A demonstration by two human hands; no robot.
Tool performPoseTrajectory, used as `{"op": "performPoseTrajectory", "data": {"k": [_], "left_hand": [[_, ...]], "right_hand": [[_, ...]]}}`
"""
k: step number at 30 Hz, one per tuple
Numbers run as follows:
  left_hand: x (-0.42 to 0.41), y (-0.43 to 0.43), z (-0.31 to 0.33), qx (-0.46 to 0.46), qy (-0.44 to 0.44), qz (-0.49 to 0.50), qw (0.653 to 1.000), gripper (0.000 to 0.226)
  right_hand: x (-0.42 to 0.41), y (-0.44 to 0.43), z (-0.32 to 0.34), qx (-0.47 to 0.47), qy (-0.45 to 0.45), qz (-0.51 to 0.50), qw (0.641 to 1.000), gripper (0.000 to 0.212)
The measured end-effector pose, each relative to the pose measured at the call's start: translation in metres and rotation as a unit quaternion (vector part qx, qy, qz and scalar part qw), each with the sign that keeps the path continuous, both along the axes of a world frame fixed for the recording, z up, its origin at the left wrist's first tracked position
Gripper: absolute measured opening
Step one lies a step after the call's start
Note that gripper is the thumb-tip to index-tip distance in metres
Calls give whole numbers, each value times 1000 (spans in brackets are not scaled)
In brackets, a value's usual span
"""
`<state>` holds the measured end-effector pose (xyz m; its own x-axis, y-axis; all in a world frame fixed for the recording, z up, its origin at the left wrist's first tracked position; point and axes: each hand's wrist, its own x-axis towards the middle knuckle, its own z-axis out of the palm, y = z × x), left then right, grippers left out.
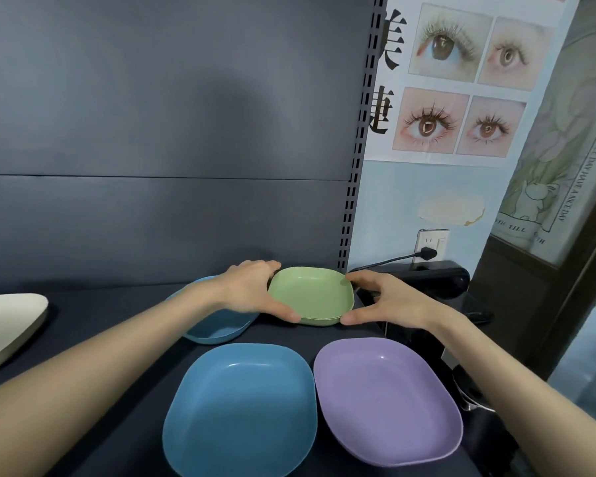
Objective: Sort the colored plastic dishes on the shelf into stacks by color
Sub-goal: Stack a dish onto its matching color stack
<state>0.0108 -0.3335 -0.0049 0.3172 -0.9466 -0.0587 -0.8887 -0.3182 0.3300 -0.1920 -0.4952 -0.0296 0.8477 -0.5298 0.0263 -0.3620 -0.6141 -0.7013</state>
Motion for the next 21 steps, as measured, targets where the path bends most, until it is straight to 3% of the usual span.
{"op": "performPoseTrajectory", "data": {"k": [5, 8, 11, 17, 21], "left_hand": [[0, -6, 9, 60, 18, -3, 998, 114], [-1, -6, 10, 45, 20, -3, 999, 108], [1, 0, 12, -12, 40, 1, 999, 80], [1, 36, 40, -172, 187, 8, 967, 40], [5, 70, 53, -276, 247, 23, 929, 47]], "right_hand": [[3, 0, -3, -10, 30, 13, 999, 85], [3, 1, -4, -3, 12, 12, 1000, 79], [3, 3, 5, 17, -28, 14, 999, 72], [10, 29, 44, 50, -157, 31, 986, 68], [26, 60, 64, 86, -234, 57, 967, 74]]}}
